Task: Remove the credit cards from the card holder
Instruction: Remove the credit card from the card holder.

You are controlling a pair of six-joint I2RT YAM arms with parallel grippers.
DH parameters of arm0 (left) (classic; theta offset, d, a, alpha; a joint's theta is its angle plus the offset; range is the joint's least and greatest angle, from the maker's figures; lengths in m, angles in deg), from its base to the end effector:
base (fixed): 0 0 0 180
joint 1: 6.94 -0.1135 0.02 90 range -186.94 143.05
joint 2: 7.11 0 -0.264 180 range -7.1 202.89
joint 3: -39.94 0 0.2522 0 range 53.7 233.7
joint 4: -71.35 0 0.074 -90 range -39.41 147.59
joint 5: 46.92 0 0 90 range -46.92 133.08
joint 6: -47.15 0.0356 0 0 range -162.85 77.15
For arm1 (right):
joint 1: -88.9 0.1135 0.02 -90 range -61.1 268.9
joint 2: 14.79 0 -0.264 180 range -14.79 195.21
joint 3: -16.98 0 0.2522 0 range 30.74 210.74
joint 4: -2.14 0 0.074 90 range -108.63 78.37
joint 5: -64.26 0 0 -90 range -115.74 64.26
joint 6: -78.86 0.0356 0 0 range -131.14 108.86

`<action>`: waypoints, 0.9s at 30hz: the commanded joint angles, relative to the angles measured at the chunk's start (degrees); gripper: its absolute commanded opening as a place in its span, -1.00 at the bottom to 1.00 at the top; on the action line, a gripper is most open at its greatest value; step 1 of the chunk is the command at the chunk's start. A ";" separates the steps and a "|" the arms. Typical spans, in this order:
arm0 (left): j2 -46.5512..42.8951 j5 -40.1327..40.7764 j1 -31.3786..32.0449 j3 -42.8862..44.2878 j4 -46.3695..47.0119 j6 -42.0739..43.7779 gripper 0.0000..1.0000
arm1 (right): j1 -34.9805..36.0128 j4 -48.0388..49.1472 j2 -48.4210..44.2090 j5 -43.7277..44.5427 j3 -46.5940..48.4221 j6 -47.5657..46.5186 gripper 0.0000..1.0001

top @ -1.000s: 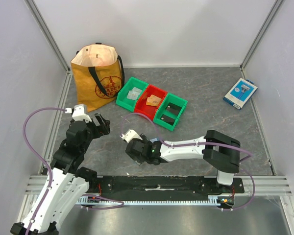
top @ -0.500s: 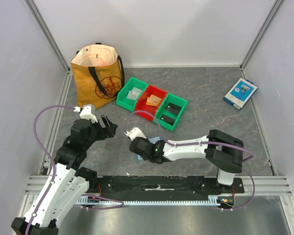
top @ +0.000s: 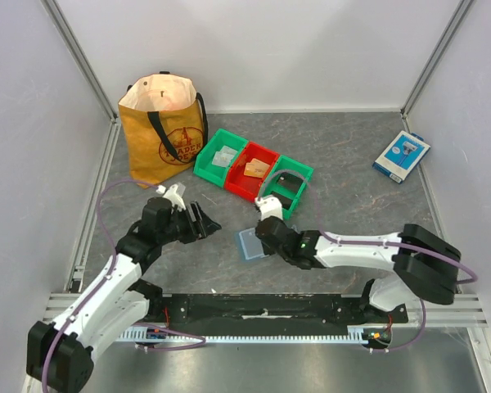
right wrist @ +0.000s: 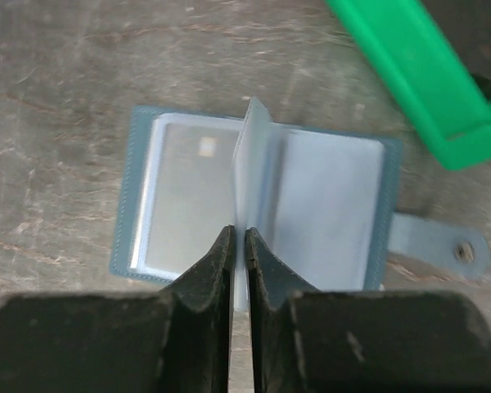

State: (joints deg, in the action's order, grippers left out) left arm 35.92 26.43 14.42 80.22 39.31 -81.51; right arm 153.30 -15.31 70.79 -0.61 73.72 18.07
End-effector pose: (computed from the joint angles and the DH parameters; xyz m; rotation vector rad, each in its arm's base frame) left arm 0.1525 -0.0706 0.2199 -0.1712 2.2905 -0.8891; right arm 0.1407 0.2586 0.1783 -0.4984 2.2507 0.3211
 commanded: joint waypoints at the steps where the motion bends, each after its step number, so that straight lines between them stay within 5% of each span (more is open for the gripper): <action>1: 3.11 -2.87 2.97 0.11 7.29 -3.88 0.42 | -2.87 3.33 -6.21 5.99 -5.88 8.04 -0.64; 12: 13.04 3.81 12.20 1.42 10.11 -5.90 0.36 | -4.29 -5.46 -11.75 12.68 -5.55 7.55 0.13; 18: 16.82 6.36 15.11 1.51 10.28 -7.57 0.33 | -3.14 -0.46 -12.46 4.34 -3.17 -6.15 0.24; 27: 20.51 8.38 17.13 1.51 11.34 -8.54 0.15 | -2.35 2.28 -11.23 -3.67 -0.80 -13.83 0.27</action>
State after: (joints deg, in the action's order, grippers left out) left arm 54.76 33.08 30.90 80.00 47.72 -88.22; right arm 150.57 -15.68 59.77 0.66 69.72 9.46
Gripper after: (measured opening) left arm 0.597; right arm 0.632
